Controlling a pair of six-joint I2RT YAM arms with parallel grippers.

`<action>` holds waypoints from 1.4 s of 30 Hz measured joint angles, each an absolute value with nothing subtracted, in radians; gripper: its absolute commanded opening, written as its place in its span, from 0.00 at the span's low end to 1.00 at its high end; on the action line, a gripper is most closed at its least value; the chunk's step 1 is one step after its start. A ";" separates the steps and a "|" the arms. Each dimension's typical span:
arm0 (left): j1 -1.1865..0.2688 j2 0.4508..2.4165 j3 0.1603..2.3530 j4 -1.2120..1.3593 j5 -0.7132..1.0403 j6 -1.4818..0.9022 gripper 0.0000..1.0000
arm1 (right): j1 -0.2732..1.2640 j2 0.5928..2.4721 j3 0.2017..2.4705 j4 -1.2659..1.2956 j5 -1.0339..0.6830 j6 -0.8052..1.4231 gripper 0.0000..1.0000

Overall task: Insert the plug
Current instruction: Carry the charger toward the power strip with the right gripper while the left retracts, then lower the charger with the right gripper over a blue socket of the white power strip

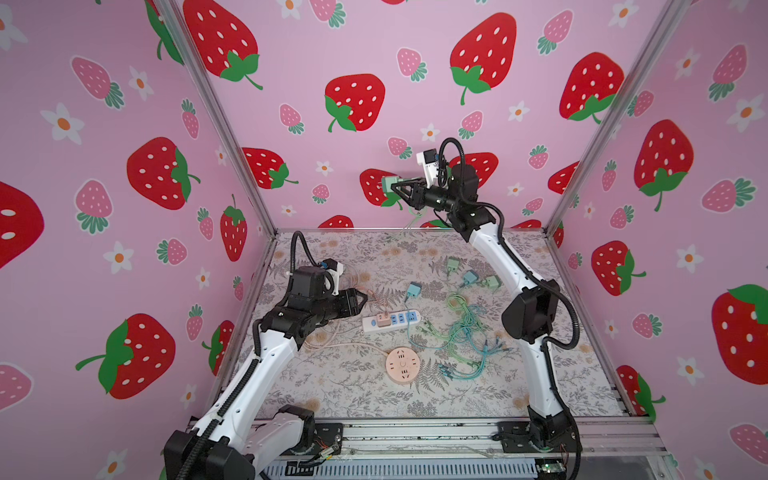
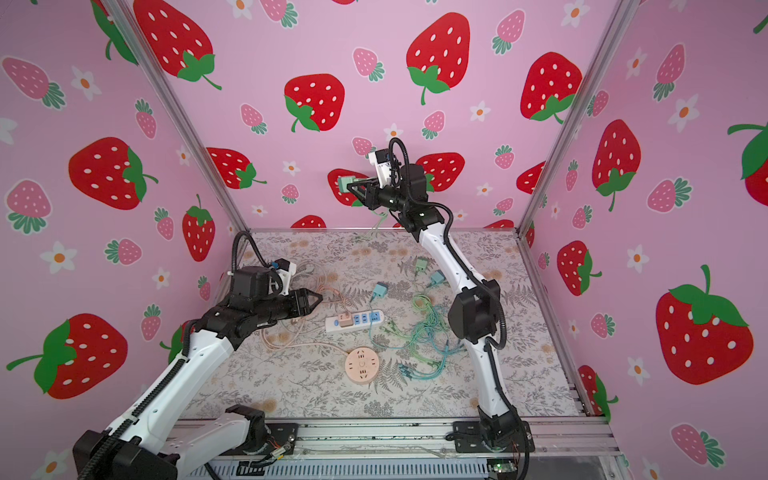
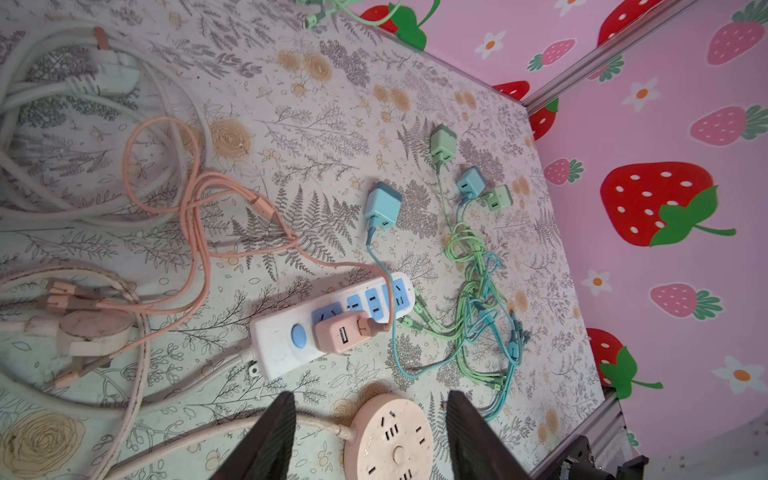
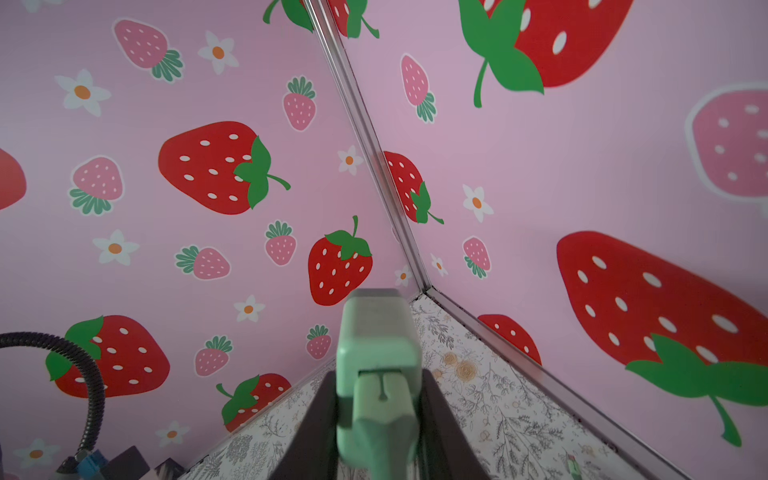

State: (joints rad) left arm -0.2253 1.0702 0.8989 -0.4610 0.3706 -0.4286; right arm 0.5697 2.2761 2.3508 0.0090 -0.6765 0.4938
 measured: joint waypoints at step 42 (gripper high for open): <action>-0.225 1.431 0.762 -0.218 0.325 -0.518 0.37 | 0.858 2.113 1.982 -0.874 -0.052 0.433 0.00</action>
